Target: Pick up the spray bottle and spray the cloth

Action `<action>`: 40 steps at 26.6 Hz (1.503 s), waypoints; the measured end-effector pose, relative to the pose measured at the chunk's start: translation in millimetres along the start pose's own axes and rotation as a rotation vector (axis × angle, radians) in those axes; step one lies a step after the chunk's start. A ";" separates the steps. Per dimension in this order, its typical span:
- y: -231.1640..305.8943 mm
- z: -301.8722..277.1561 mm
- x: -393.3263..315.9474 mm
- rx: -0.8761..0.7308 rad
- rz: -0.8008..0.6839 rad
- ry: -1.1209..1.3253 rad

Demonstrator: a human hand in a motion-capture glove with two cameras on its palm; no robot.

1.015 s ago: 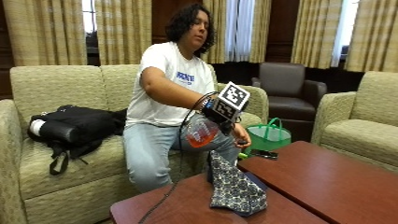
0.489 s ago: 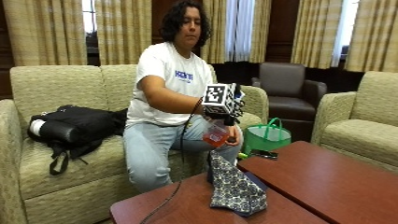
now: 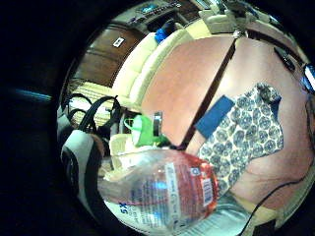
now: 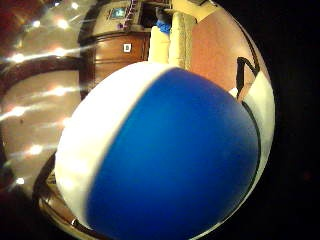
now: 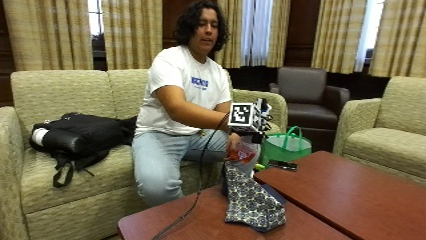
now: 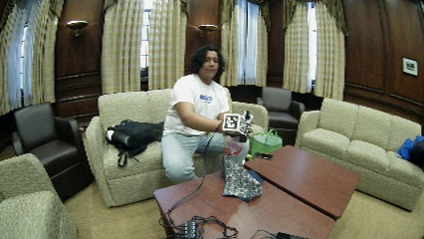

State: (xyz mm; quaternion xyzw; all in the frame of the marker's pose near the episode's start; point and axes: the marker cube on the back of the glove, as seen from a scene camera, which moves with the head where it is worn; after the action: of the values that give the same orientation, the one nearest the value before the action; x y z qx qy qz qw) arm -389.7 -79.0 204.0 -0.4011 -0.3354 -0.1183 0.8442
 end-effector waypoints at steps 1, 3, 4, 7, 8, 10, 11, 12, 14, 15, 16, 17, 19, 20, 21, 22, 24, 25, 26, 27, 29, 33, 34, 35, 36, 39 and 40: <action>-4.7 5.2 0.5 0.007 0.000 -0.005; -15.6 14.1 2.2 0.026 -0.001 -0.019; -22.0 17.8 4.0 0.037 -0.002 -0.028; -46.1 37.7 11.6 0.070 -0.008 -0.071; -55.5 47.0 14.5 0.082 -0.011 -0.085; -72.8 63.7 20.4 0.107 -0.021 -0.103; -79.0 70.5 23.3 0.119 -0.026 -0.108; -83.2 76.9 26.3 0.130 -0.030 -0.112; -88.4 88.9 32.7 0.151 -0.036 -0.129; -90.7 94.3 36.0 0.166 -0.036 -0.144; -93.0 99.4 39.4 0.181 -0.036 -0.160; -94.8 104.5 42.8 0.195 -0.036 -0.174; -96.7 114.8 49.0 0.213 -0.042 -0.190; -97.5 119.1 51.5 0.219 -0.048 -0.194; -98.4 122.8 53.6 0.227 -0.054 -0.197; -99.4 126.2 55.3 0.234 -0.061 -0.201; -101.5 132.8 57.9 0.249 -0.072 -0.210; -102.7 136.1 59.1 0.258 -0.074 -0.213; -104.1 139.5 60.7 0.268 -0.075 -0.213; -105.7 143.2 62.7 0.279 -0.075 -0.210; -109.9 150.6 68.0 0.303 -0.070 -0.197; -122.7 162.2 80.6 0.353 -0.053 -0.159; -126.4 164.9 82.8 0.363 -0.052 -0.152; -130.2 167.3 84.3 0.370 -0.051 -0.147; -134.2 169.0 85.1 0.373 -0.051 -0.146; -146.1 169.7 85.9 0.367 -0.052 -0.146; -149.1 169.9 86.2 0.363 -0.053 -0.145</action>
State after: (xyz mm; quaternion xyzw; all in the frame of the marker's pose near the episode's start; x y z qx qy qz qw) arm -475.3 -41.5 427.1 -0.2407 -0.4215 -0.0488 0.8730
